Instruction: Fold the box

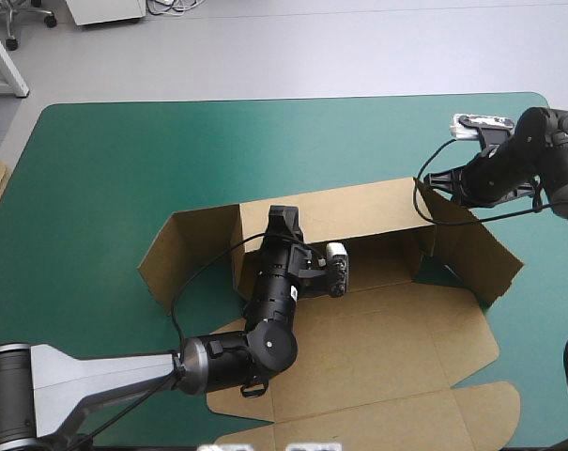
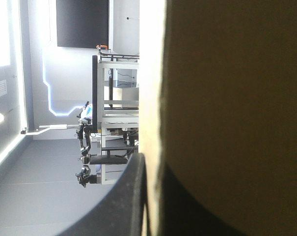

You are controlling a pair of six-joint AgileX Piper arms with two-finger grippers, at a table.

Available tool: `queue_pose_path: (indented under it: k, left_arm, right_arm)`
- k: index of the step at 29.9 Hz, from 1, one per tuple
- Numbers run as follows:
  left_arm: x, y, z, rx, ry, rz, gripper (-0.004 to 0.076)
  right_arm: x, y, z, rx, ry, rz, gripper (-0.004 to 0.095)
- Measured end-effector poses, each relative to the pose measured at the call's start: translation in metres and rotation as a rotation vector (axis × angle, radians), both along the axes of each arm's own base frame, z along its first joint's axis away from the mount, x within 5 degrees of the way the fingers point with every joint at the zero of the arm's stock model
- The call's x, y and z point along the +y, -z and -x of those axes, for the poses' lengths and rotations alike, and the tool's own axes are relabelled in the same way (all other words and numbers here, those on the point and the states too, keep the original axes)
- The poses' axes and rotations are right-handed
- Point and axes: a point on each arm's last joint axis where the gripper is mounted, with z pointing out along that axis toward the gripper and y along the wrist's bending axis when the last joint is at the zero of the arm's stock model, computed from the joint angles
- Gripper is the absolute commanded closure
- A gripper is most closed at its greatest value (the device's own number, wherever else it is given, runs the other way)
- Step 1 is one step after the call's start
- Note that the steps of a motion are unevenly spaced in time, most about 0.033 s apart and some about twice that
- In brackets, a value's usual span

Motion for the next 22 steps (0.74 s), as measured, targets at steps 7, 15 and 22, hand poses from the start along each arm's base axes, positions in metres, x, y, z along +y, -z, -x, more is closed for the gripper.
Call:
queue_pose_path:
  k: [7, 15, 22]
  left_arm:
    - [0.0, 0.0, 0.0, 0.0, 0.0, 0.0, 0.0734]
    - [0.0, 0.0, 0.0, 0.0, 0.0, 0.0, 0.0734]
    - [0.0, 0.0, 0.0, 0.003, 0.005, 0.001, 0.0734]
  right_arm:
    - [0.002, 0.005, 0.011, 0.022, 0.001, -0.021, 0.0927]
    - [0.002, 0.019, 0.023, 0.065, 0.004, -0.025, 0.0926]
    - [0.002, 0.019, 0.044, 0.068, 0.005, -0.028, 0.0926]
